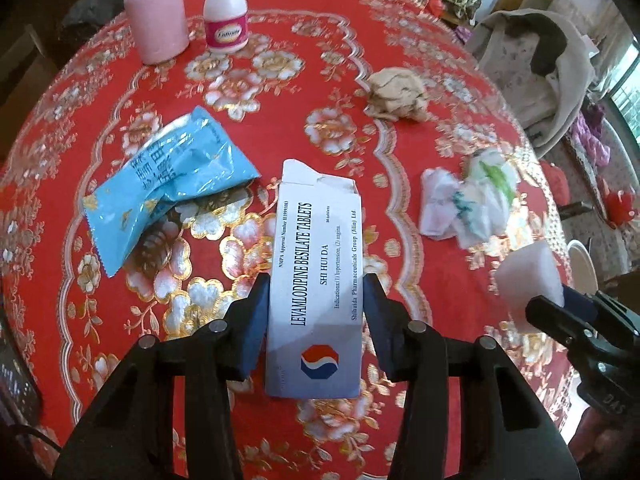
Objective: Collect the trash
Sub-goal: 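Grasp the Levamlodipine tablet box with the left tool while the right tool grasps the white foam block, then carry the tablet box and foam block over the bucket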
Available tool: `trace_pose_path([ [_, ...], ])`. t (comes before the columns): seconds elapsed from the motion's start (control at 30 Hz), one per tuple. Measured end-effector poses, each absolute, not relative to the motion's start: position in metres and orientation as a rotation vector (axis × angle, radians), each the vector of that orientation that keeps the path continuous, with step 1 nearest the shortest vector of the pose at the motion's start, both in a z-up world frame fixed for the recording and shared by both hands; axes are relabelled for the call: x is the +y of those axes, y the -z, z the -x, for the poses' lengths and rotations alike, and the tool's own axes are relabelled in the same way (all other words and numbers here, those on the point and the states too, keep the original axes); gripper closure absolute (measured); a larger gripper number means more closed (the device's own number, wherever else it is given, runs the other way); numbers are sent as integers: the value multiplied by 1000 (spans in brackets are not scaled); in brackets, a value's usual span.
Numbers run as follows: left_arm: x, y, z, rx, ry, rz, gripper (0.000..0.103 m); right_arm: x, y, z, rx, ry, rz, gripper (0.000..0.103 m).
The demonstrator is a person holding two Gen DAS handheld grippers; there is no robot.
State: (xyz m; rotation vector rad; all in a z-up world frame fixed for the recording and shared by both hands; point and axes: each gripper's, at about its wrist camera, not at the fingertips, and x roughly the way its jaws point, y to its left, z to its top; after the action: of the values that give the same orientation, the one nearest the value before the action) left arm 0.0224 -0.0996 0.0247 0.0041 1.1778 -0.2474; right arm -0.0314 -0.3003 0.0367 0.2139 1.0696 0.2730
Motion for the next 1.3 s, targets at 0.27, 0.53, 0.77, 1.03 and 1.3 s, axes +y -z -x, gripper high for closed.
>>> trace_pose_path([
  [0.27, -120, -56, -3, 1115, 265, -13, 59, -311, -50, 43, 1038, -278, -231, 68],
  [0.53, -146, -83, 13, 1061, 299, -26, 59, -325, -67, 52, 998, -273, -243, 68],
  [0.77, -181, -92, 27, 1040, 352, -54, 59, -358, -80, 69, 961, -223, -269, 68],
  [1.03, -228, -94, 40, 1042, 444, -85, 59, -399, -84, 92, 951, -137, -300, 68],
  [1.3, -285, -91, 53, 1053, 552, -126, 59, -447, -83, 120, 944, -31, -347, 68],
])
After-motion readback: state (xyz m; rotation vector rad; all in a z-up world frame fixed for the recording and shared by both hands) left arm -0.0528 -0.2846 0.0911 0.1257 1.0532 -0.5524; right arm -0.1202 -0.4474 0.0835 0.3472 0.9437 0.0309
